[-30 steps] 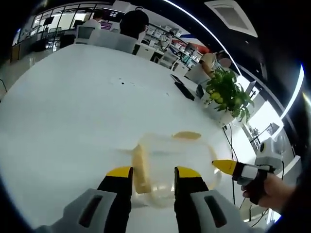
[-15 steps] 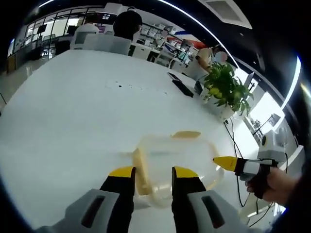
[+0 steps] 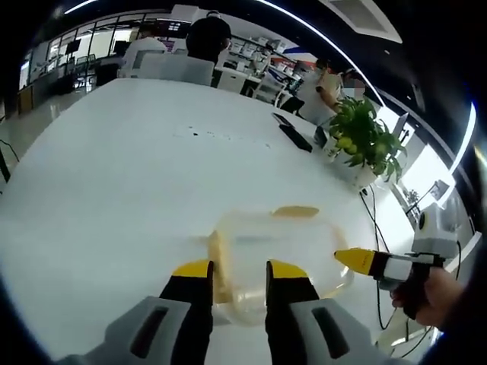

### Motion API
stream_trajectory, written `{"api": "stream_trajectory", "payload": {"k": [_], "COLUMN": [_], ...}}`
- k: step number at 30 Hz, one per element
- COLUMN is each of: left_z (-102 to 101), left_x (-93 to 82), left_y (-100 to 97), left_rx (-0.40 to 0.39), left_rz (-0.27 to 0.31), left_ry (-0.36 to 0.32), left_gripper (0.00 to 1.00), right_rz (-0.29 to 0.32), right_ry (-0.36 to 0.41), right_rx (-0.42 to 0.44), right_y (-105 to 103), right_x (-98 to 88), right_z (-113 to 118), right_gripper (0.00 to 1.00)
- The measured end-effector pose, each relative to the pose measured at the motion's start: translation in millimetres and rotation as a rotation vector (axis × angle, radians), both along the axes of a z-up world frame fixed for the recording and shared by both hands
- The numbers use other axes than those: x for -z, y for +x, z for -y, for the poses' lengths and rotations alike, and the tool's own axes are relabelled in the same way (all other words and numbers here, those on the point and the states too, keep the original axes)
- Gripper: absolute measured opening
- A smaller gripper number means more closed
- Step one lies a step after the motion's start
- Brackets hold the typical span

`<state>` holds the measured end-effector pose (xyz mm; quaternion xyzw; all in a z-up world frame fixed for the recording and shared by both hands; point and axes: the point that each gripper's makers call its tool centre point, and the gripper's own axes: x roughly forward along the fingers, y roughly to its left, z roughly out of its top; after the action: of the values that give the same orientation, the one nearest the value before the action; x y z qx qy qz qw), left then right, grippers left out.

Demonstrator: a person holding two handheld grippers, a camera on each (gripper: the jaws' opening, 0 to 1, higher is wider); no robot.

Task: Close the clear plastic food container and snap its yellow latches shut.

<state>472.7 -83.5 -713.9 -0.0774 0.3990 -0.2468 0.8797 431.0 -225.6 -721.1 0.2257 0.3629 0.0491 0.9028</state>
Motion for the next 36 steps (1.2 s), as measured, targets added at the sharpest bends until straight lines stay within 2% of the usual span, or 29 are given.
{"api": "stream_trajectory", "payload": {"k": [4, 5, 6, 7, 13, 27, 29, 32, 34, 36], "left_z": [1, 1, 3, 3, 1, 1, -3, -5, -2, 4], "left_x": [0.9, -1.3, -3.1, -5.9, -4.4, -3.7, -5.6, -4.4, -4.3, -5.4], "left_y": [0.8, 0.9, -4.8, -8.6, -6.0, -4.8, -0.2, 4.0, 2.3, -2.9], "left_rx": [-0.006, -0.014, -0.002, -0.005, -0.025, -0.039, -0.045, -0.007, 0.062, 0.077], "left_rz": [0.001, 0.019, 0.012, 0.011, 0.021, 0.004, 0.014, 0.021, 0.05, 0.055], "left_ry": [0.009, 0.016, 0.022, 0.021, 0.023, 0.0, -0.009, -0.008, 0.025, 0.029], "left_gripper": [0.15, 0.15, 0.15, 0.14, 0.14, 0.17, 0.13, 0.12, 0.16, 0.22], "right_rz": [-0.003, 0.014, 0.011, 0.009, 0.021, 0.007, 0.005, 0.024, 0.029, 0.024], "right_ry": [-0.009, 0.044, -0.005, -0.011, -0.011, 0.003, 0.003, -0.018, -0.044, -0.054], "right_rx": [0.003, 0.02, -0.001, -0.004, 0.002, -0.033, -0.041, -0.076, -0.103, -0.127], "right_y": [2, 5, 3, 2, -4, -8, -7, -6, -5, -4], "right_x": [2.6, -4.2, -4.2, -4.6, -8.4, -6.1, -5.3, -5.7, -6.4, -5.9], "right_z": [0, -6, 1, 3, 11, 8, 8, 7, 5, 3], "right_gripper": [0.24, 0.24, 0.24, 0.24, 0.24, 0.25, 0.26, 0.28, 0.28, 0.3]}}
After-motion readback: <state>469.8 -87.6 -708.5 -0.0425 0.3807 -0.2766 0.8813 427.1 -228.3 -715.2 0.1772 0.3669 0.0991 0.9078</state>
